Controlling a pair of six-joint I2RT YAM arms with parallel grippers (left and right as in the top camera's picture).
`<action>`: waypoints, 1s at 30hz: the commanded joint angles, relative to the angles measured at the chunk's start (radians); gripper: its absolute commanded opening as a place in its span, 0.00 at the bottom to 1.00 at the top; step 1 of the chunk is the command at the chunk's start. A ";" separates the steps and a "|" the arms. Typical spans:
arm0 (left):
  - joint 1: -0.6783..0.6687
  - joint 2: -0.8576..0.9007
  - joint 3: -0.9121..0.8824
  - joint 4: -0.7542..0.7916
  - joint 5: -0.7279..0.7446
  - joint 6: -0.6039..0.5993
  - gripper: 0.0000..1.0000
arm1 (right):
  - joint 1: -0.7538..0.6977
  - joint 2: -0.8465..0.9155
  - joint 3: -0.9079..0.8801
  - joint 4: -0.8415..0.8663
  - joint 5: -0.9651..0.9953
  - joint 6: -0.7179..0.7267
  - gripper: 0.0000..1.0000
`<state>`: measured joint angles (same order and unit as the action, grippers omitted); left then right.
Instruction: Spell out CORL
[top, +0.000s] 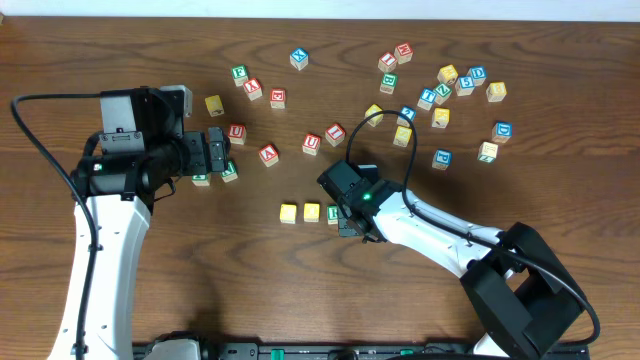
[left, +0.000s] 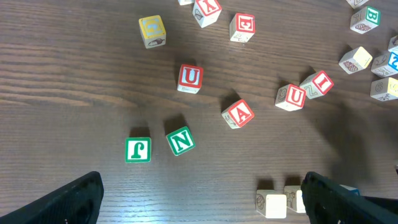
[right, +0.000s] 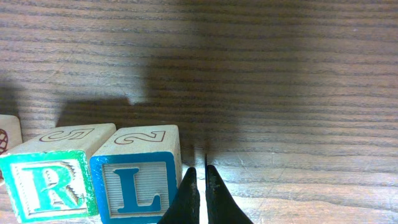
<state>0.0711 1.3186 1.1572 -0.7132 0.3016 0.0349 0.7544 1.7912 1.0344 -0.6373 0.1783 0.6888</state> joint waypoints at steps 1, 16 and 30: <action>0.005 0.000 0.020 0.000 -0.003 0.017 1.00 | 0.007 0.006 -0.005 0.007 -0.005 0.014 0.01; 0.005 0.000 0.021 0.000 -0.003 0.017 1.00 | 0.007 0.006 -0.006 -0.086 -0.004 0.052 0.01; 0.005 0.000 0.021 0.000 -0.003 0.017 1.00 | 0.106 0.006 -0.006 -0.077 -0.053 0.082 0.01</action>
<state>0.0711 1.3186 1.1572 -0.7132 0.3016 0.0349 0.8444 1.7912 1.0328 -0.7261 0.1226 0.7471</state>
